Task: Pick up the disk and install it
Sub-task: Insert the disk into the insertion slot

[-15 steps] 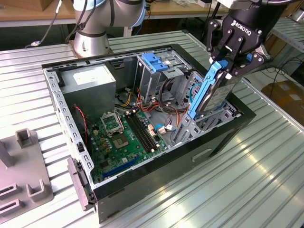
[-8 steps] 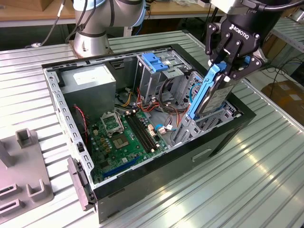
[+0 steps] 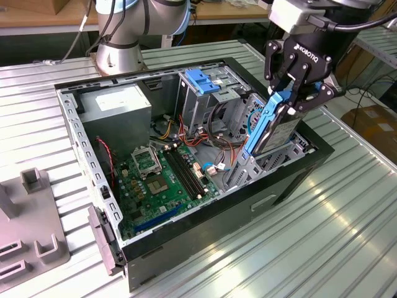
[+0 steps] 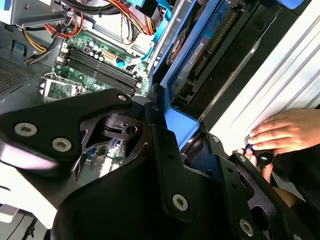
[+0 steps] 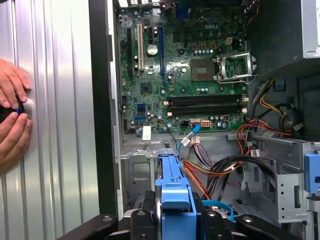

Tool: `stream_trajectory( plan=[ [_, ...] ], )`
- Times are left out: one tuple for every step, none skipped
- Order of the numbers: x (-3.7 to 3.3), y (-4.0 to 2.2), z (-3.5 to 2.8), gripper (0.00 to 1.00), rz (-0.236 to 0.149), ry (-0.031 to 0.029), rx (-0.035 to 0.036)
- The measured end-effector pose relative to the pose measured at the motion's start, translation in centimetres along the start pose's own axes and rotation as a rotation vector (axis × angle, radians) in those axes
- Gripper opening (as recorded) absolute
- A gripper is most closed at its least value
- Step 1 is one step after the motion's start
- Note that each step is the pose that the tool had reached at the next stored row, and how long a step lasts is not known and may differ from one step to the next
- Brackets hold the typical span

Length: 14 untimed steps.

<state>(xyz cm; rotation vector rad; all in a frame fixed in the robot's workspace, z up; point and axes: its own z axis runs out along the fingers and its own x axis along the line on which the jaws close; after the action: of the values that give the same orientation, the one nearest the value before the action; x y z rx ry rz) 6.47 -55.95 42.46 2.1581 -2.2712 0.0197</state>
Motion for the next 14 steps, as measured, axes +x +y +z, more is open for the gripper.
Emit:
stream_trajectory(
  plan=[
    [0.0, 0.0, 0.26, 0.37, 0.0, 0.0001, 0.0],
    [0.0, 0.0, 0.46, 0.37, 0.0, 0.0, 0.0],
    [0.0, 0.0, 0.65, 0.37, 0.0, 0.0, 0.0],
    [0.01, 0.0, 0.89, 0.37, 0.0, 0.0, 0.0],
    [0.02, 0.0, 1.07, 0.37, 0.0, 0.0, 0.0],
    [0.02, 0.0, 1.24, 0.37, 0.0, 0.0, 0.0],
    [0.03, 0.0, 1.44, 0.37, 0.0, 0.0, 0.0],
    [0.04, 0.0, 1.6, 0.37, 0.0, 0.0, 0.0],
    [0.06, 0.0, 1.81, 0.37, 0.0, -0.0001, 0.0],
    [0.07, 0.0, 1.98, 0.37, 0.0, 0.0, 0.0],
    [0.09, 0.0, 2.19, 0.37, 0.0, -0.0001, 0.0],
    [0.11, 0.0, 2.4, 0.37, 0.0, 0.0, 0.0],
    [0.12, 0.0, 2.58, 0.37, 0.0, 0.0002, -0.0001],
    [0.15, 0.0, 2.8, 0.37, 0.0, 0.0004, 0.0]
  ],
)
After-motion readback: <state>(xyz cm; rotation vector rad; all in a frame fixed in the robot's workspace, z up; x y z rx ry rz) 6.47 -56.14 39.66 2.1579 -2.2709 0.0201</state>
